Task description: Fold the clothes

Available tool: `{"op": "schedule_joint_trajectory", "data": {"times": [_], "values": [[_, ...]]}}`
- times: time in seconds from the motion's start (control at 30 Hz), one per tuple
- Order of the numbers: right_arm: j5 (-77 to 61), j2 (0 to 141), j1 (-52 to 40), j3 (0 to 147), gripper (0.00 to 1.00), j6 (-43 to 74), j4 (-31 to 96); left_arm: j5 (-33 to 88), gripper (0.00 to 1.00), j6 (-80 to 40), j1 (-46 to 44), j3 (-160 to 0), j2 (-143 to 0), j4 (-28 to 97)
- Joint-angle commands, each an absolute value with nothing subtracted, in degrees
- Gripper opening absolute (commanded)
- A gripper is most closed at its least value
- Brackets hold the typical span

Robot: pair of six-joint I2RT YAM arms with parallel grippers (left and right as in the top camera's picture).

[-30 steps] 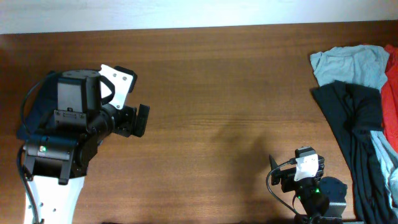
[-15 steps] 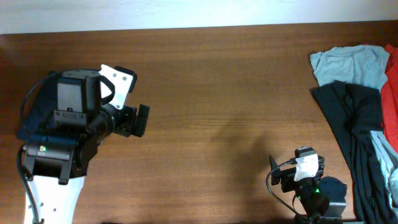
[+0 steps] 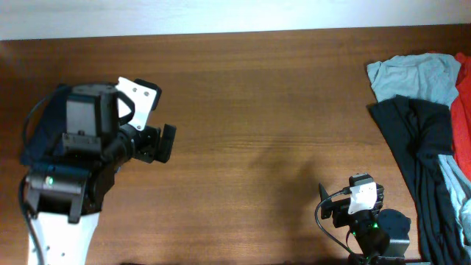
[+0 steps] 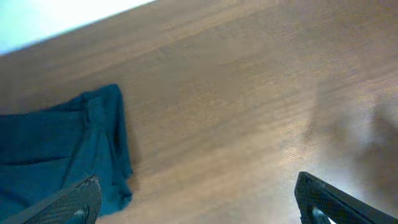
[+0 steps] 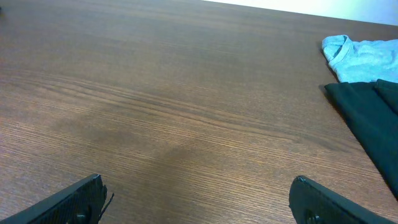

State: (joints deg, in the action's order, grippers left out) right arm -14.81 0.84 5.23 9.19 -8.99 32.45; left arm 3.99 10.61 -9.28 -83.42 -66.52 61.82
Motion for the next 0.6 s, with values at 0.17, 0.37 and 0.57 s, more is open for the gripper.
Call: {"op": "schedule_joint_trajectory", "data": {"times": [0.17, 0.37, 0.57], "values": [[-14.7, 0.2, 4.9, 8.8, 0.98, -8.6, 32.2, 5.2, 0.99, 12.1, -7.3, -60.8, -47.9, 42.2], [-14.7, 0.2, 4.9, 8.8, 0.99, -8.6, 32.1, 7.8, 0.99, 9.4, -7.3, -32.1, -26.6, 24.4], [-14.7, 0.2, 4.9, 8.8, 0.99, -8.6, 32.1, 9.0, 0.99, 4.8, -7.6, -18.3, -13.9, 21.3]]}}
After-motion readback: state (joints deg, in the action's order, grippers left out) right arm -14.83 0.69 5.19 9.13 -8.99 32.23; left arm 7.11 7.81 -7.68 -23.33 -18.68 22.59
